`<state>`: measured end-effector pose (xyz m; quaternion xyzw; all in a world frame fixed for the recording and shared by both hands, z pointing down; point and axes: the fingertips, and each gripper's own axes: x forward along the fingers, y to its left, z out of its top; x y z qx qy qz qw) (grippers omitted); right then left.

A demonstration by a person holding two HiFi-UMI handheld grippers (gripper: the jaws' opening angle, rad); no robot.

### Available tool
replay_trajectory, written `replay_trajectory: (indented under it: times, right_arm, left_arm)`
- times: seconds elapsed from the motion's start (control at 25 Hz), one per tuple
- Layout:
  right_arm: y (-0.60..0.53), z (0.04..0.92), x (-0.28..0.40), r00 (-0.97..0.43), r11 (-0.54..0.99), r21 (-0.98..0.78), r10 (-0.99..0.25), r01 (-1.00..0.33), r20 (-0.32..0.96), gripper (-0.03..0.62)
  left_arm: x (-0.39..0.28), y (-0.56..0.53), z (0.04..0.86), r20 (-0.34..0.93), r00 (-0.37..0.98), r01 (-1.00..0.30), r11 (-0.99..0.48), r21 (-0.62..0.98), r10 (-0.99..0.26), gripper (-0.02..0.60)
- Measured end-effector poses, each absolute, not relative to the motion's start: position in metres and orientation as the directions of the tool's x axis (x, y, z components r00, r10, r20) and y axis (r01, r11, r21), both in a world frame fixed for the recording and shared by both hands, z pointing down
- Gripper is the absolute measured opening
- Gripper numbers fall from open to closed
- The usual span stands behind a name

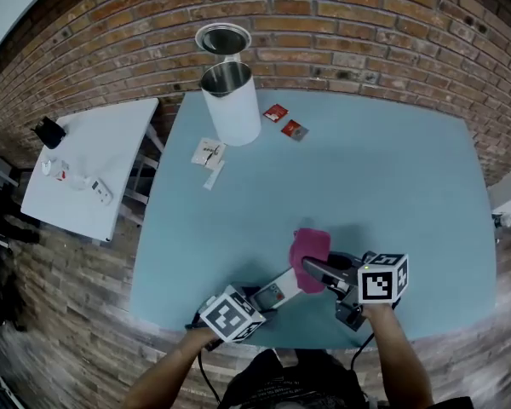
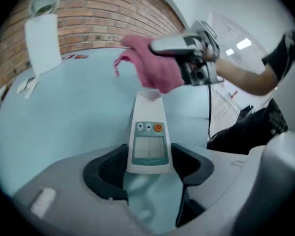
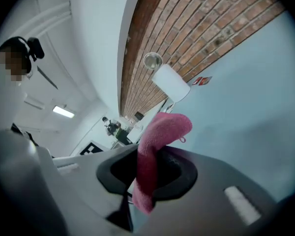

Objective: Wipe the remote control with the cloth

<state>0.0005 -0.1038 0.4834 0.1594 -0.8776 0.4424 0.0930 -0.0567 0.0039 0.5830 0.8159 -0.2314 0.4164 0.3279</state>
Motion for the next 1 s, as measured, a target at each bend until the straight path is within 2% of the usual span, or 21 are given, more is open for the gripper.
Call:
replay_trajectory:
  times: [0.08, 0.2, 0.32, 0.44, 0.56, 0.72, 1.0]
  right_arm:
    - [-0.109, 0.479, 0.022, -0.92, 0.517, -0.765, -0.275, -0.385, 0.278, 0.077]
    - [-0.111, 0.483, 0.045, -0.892, 0.488, -0.757, -0.347, -0.435, 0.289, 0.077]
    - [-0.107, 0.487, 0.051, -0.875, 0.474, -0.75, -0.386, -0.461, 0.294, 0.077]
    - [-0.105, 0.488, 0.047, -0.861, 0.473, -0.743, -0.426, -0.474, 0.278, 0.077]
    - [-0.107, 0.492, 0.041, -0.843, 0.485, -0.716, -0.459, -0.503, 0.281, 0.078]
    - [-0.112, 0.489, 0.039, -0.824, 0.476, -0.717, -0.511, -0.509, 0.245, 0.077]
    - [-0.105, 0.5, 0.006, -0.847, 0.584, -0.618, -0.422, -0.526, 0.323, 0.078]
  left_arm:
    - [-0.055, 0.0, 0.575, 0.759, 0.644, -0.666, -0.561, 0.492, -0.099, 0.281]
    - [-0.051, 0.001, 0.569, 0.628, 0.769, -0.616, -0.402, 0.677, -0.119, 0.281]
    - [-0.043, 0.002, 0.558, 0.437, 0.882, -0.469, -0.229, 0.853, -0.178, 0.281]
    - [-0.037, 0.003, 0.548, 0.253, 0.931, -0.279, -0.064, 0.958, -0.265, 0.281]
    - [-0.032, 0.002, 0.539, 0.12, 0.922, -0.099, 0.075, 0.992, -0.369, 0.282]
    - [-0.038, -0.004, 0.536, 0.012, 0.873, 0.068, 0.145, 0.987, -0.488, 0.282]
    - [-0.046, -0.012, 0.528, -0.118, 0.761, 0.313, 0.202, 0.928, -0.638, 0.284]
